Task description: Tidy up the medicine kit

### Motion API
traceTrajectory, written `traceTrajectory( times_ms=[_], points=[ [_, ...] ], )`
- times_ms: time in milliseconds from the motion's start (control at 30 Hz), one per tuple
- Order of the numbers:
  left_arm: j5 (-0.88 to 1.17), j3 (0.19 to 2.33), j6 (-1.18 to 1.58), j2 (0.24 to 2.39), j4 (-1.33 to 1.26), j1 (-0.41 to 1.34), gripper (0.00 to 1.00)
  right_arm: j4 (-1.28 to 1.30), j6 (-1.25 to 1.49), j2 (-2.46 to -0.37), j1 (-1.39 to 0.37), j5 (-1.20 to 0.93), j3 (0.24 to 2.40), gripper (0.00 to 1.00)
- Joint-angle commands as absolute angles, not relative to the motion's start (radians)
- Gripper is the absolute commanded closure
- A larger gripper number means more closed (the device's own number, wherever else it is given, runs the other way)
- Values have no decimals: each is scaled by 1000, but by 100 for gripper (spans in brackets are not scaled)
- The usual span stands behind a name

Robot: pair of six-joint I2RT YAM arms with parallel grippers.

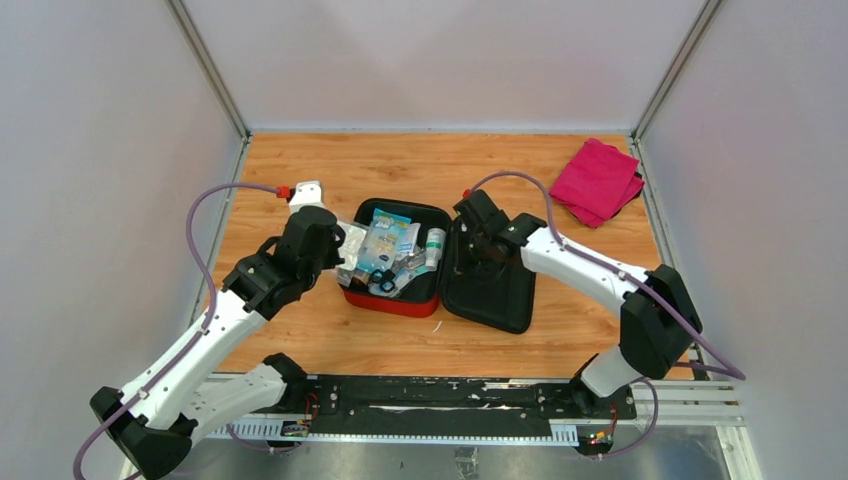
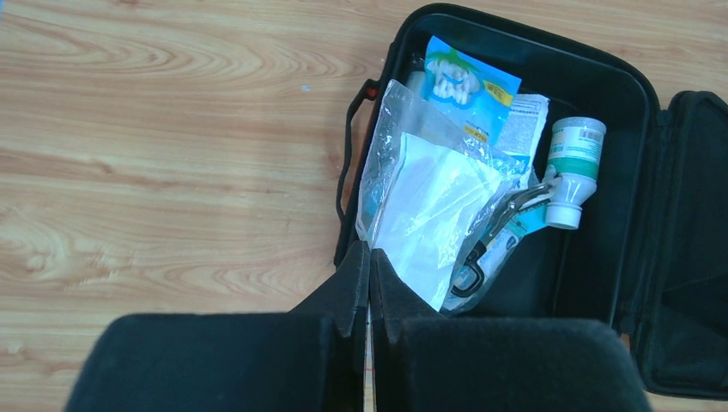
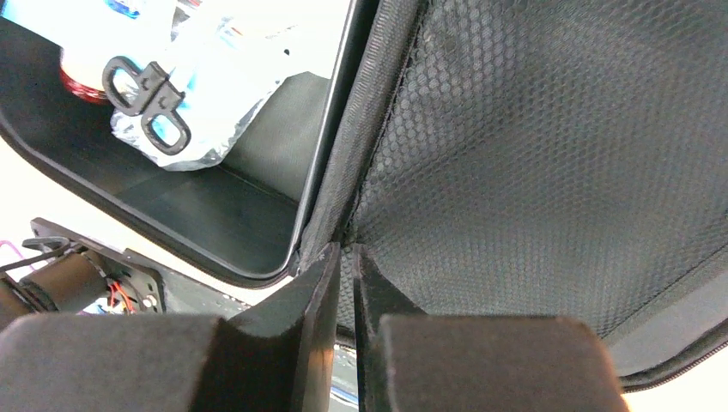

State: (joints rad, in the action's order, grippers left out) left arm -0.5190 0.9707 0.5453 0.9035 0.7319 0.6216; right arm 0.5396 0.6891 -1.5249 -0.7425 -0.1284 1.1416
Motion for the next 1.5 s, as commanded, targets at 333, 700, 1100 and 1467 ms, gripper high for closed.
traceTrajectory(
  times_ms=[333,700,1100,1467],
  points=[
    [-539,1041,567,914,727,610,100,671,829,-1090,-759,72,1427,60],
    [-506,1083,620,983,727,611,100,828,845,-1060,-759,99,1738,50],
    [-483,1085,651,992,723,610,100,784,865,-1072,-750,58,1717,47],
    [-446,1078,666,988,714,611,100,681,955,-1124,-747,-88,1638,50]
  ],
)
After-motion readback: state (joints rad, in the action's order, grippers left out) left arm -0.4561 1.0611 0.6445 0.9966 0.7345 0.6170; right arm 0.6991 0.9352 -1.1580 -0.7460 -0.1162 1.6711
